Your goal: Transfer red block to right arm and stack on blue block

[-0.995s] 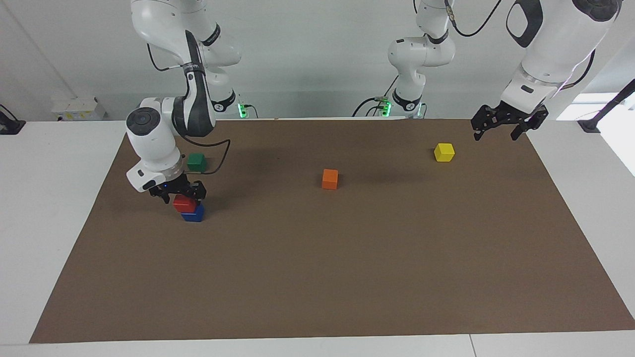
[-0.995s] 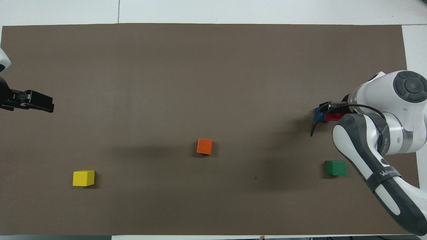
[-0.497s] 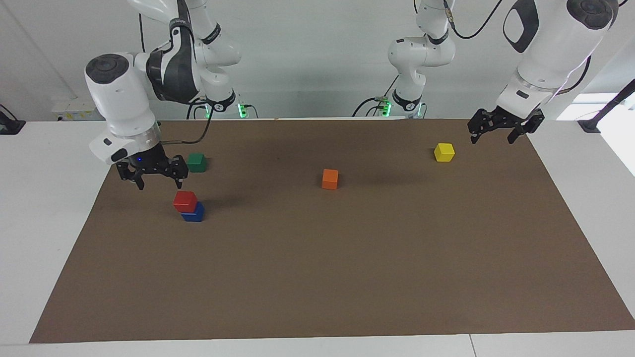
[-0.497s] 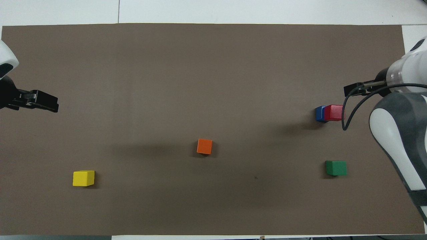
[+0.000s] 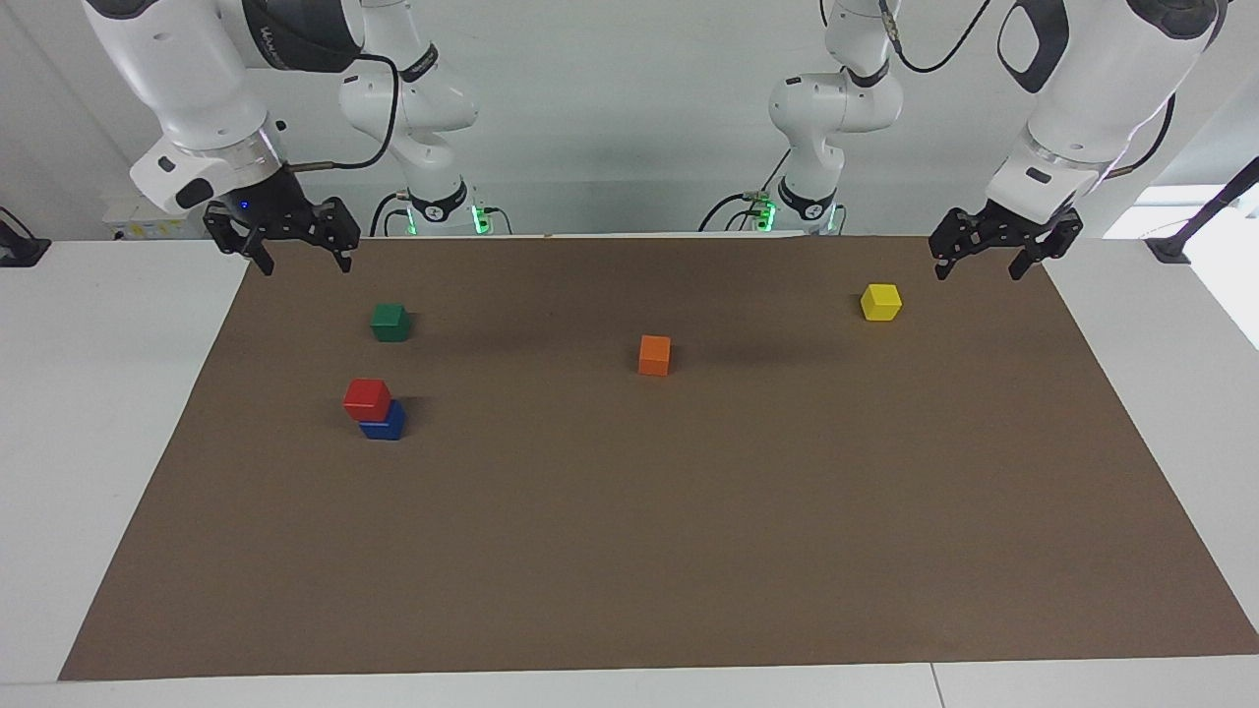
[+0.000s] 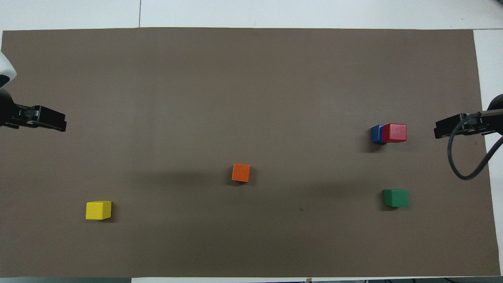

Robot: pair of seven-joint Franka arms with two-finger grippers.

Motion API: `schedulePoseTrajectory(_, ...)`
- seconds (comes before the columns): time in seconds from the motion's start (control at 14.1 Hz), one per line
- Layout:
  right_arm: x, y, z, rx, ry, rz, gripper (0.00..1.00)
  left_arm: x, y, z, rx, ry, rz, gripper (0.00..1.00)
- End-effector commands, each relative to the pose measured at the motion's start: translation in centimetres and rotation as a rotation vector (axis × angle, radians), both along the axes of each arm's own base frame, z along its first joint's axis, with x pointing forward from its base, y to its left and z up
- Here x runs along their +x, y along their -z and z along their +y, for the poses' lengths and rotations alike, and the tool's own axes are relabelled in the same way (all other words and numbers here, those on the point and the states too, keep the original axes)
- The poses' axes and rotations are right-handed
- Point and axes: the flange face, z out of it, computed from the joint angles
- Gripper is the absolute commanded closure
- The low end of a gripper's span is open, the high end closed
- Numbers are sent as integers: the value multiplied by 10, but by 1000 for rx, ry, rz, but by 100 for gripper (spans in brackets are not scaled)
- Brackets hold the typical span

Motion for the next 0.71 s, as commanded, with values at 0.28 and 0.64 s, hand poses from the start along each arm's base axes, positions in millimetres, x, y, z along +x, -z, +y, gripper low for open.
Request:
schedulePoseTrajectory(0.28, 7, 1, -28, 20, 8, -17, 0, -5, -5, -1, 7, 0, -14, 0)
schedulePoseTrajectory(0.64, 8, 2, -31, 15, 6, -20, 0, -7, -4, 8, 7, -17, -8, 0)
